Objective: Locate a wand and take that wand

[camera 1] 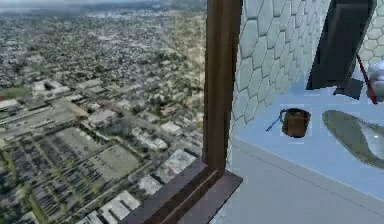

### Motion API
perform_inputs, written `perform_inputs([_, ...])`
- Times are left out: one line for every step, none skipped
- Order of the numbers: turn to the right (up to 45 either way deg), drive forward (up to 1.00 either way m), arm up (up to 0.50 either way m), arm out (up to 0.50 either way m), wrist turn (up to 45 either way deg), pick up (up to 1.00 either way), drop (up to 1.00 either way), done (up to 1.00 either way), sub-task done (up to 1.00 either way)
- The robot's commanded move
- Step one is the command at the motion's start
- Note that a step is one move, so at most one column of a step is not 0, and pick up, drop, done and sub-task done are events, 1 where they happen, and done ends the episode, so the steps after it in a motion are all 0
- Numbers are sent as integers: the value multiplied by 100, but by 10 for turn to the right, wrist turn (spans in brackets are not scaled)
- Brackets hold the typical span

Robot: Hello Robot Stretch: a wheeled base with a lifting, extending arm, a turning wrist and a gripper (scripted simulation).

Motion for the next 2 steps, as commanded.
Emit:
perform_inputs([450,0,0,0,0,0,0,0,0])
perform_inputs([450,0,0,0,0,0,0,0,0])
